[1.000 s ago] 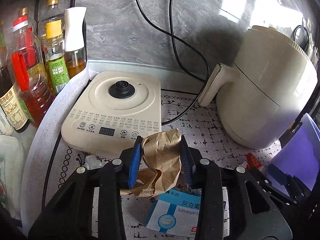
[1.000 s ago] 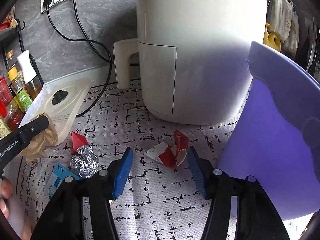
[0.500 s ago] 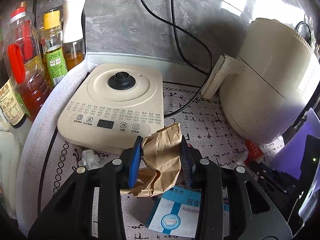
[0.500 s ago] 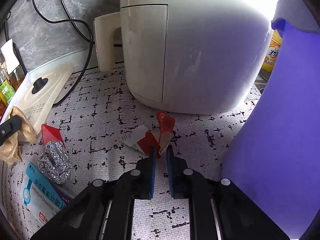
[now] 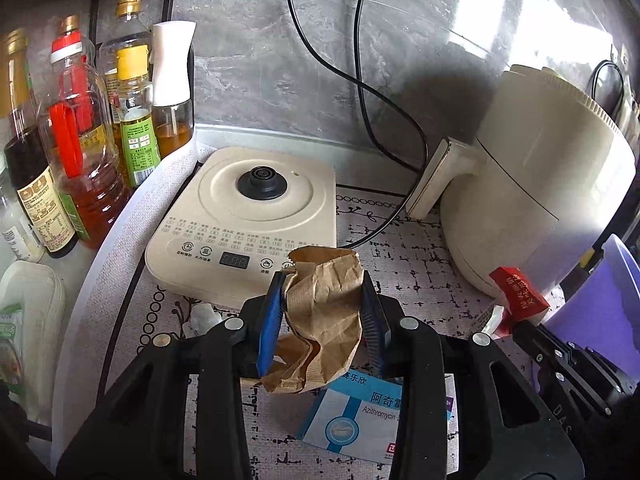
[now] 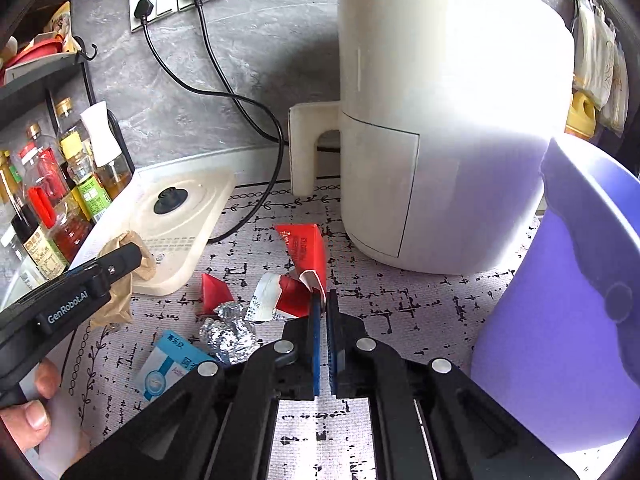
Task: Collect trash
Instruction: 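Grasp the brown paper bag with the left tool while the right tool grasps the red-white wrapper, then carry the paper bag and wrapper over the bucket and open both tools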
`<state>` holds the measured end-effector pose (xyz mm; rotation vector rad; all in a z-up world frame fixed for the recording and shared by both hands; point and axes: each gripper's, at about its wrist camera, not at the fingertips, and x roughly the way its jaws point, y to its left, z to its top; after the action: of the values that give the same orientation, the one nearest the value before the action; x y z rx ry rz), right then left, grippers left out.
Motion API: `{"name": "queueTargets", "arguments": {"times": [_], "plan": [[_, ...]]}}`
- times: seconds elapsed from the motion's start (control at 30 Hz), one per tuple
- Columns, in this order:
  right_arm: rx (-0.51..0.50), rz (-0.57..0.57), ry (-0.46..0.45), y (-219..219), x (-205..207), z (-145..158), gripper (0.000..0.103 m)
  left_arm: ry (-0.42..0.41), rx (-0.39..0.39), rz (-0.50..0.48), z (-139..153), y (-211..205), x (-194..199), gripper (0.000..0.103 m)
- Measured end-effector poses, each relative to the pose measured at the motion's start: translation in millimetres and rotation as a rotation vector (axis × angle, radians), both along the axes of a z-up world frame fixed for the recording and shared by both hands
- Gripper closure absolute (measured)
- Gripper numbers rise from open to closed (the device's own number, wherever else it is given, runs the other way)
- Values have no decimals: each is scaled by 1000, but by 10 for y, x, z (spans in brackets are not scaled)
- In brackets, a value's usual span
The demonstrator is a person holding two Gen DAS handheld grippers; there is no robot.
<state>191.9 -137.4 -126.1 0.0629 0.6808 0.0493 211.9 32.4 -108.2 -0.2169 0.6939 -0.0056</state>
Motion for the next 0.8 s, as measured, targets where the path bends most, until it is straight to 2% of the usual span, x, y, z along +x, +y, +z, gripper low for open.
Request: {"name": "queueTargets", "arguments": {"times": [0.33, 0.8], "plan": [[23, 60, -99, 69, -332, 520, 99, -71, 14, 5, 410, -82, -223, 67], [71, 58, -217, -271, -715, 1115, 99, -186, 44, -32, 1013, -406, -529, 67]]}}
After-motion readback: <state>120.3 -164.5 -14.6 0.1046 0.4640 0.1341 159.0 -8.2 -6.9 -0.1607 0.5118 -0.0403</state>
